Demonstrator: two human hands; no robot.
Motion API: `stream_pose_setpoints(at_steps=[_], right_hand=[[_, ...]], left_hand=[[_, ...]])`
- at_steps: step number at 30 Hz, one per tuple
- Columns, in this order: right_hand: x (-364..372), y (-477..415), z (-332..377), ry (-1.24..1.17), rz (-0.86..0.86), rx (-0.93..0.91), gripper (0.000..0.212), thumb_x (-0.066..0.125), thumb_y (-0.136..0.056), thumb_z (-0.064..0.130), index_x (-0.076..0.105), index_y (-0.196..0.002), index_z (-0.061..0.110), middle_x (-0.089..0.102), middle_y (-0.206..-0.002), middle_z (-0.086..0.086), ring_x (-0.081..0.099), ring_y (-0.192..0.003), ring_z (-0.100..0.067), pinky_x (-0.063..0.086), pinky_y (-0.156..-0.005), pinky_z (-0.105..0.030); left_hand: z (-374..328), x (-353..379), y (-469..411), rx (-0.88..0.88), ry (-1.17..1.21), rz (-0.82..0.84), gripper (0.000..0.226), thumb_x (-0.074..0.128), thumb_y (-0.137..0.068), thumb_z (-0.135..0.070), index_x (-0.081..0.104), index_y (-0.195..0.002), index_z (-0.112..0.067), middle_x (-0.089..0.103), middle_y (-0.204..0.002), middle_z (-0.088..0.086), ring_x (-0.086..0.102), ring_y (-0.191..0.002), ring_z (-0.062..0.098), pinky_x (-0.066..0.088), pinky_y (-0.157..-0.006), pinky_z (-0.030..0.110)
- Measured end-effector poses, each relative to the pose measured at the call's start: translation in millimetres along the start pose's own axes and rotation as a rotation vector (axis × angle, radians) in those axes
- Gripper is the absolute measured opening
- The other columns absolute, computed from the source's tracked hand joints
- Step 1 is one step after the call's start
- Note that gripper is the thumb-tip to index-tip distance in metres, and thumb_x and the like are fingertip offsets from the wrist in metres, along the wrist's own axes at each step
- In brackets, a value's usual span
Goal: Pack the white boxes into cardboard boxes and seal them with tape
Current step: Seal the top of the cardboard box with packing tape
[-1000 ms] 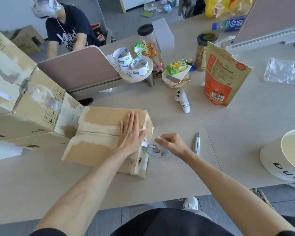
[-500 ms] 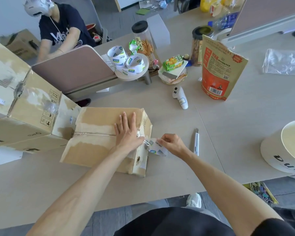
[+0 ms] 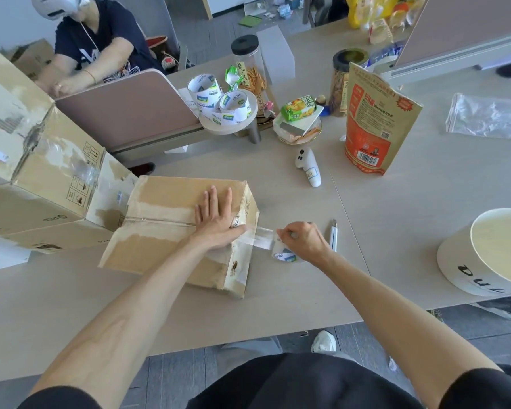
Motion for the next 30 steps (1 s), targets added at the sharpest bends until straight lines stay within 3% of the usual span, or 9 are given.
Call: stream_pose_setpoints(at_steps=[6,14,18,20,22,24,27,30], right_hand=[[3,2,-3,0.064,0.043,0.045,0.037,0.059,-0.095,0.033,0.055,-0.065,0.01,0.057,-0.068,-0.007,0.05,-0.066,-0.024,0.039,-0.061,-0.03],[23,-10,7,0.155,0.158,0.16,0.048,0.055,-0.092,0.055,0.067,-0.079,0.011,0.06,-0.073,-0.004,0.053,-0.071,-0.025,0.04,-0.06,-0.03],[3,-3,3,0.124,0.002,0.131,0.046,0.05,-0.095,0.051,0.06,-0.071,0.013,0.06,-0.076,-0.001,0.056,-0.077,-0.025,0.044,-0.064,-0.032],[-18,3,-8,0.14,-0.17,0.127,0.031,0.054,-0.096,0.04,0.068,-0.087,0.014,0.064,-0.093,-0.004,0.059,-0.092,-0.026,0.046,-0.07,-0.033],[-37,12,-28,0.193,-0.279,0.234,0.027,0.054,-0.096,0.035,0.065,-0.111,0.015,0.061,-0.111,-0.005,0.056,-0.107,-0.026,0.048,-0.077,-0.035],[-50,25,-48,0.272,-0.318,0.367,0.029,0.051,-0.096,0.034,0.056,-0.118,0.014,0.056,-0.118,-0.007,0.051,-0.114,-0.028,0.046,-0.082,-0.038],[-55,39,-74,0.352,-0.267,0.551,0.035,0.048,-0.098,0.038,0.047,-0.114,0.007,0.056,-0.118,-0.014,0.052,-0.115,-0.033,0.044,-0.081,-0.04],[-53,42,-83,0.328,-0.181,0.625,0.025,0.044,-0.1,0.034,0.045,-0.101,0.009,0.064,-0.111,-0.016,0.06,-0.105,-0.035,0.038,-0.072,-0.035]], left_hand=[[-1,-2,3,-0.002,-0.019,0.014,0.107,0.053,-0.087,-0.062,-0.027,-0.148,-0.026,-0.04,-0.151,0.013,-0.035,-0.14,0.029,-0.016,-0.115,0.05],[-9,-1,4,-0.029,-0.082,-0.022,0.1,0.052,-0.089,-0.038,-0.025,-0.149,-0.017,-0.035,-0.152,0.022,-0.03,-0.141,0.038,-0.01,-0.116,0.056],[-10,0,2,-0.044,-0.052,-0.059,0.096,0.052,-0.088,-0.033,-0.019,-0.151,-0.016,-0.03,-0.155,0.02,-0.025,-0.143,0.038,-0.006,-0.115,0.057],[-10,2,2,-0.044,-0.042,-0.086,0.092,0.049,-0.091,-0.035,-0.017,-0.152,-0.017,-0.028,-0.156,0.019,-0.024,-0.144,0.037,-0.005,-0.116,0.057],[-10,3,1,-0.046,-0.037,-0.11,0.088,0.046,-0.093,-0.037,-0.016,-0.152,-0.017,-0.026,-0.157,0.018,-0.023,-0.145,0.036,-0.005,-0.116,0.058],[-10,3,0,-0.051,-0.035,-0.105,0.089,0.047,-0.092,-0.037,-0.016,-0.152,-0.018,-0.026,-0.157,0.018,-0.023,-0.145,0.036,-0.004,-0.116,0.058],[-9,1,-1,-0.054,-0.061,-0.033,0.101,0.054,-0.087,-0.035,-0.024,-0.15,-0.018,-0.034,-0.153,0.019,-0.028,-0.143,0.037,-0.007,-0.116,0.058],[-6,-1,1,-0.044,-0.101,0.052,0.114,0.06,-0.08,-0.032,-0.031,-0.146,-0.019,-0.042,-0.148,0.019,-0.034,-0.14,0.037,-0.009,-0.115,0.057]])
Point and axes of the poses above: each hand's wrist, its own y-axis away from the middle knuckle, its own x-axis out of the palm, z = x × y, the point moved 5 cm from there along -y, towards the middle knuckle
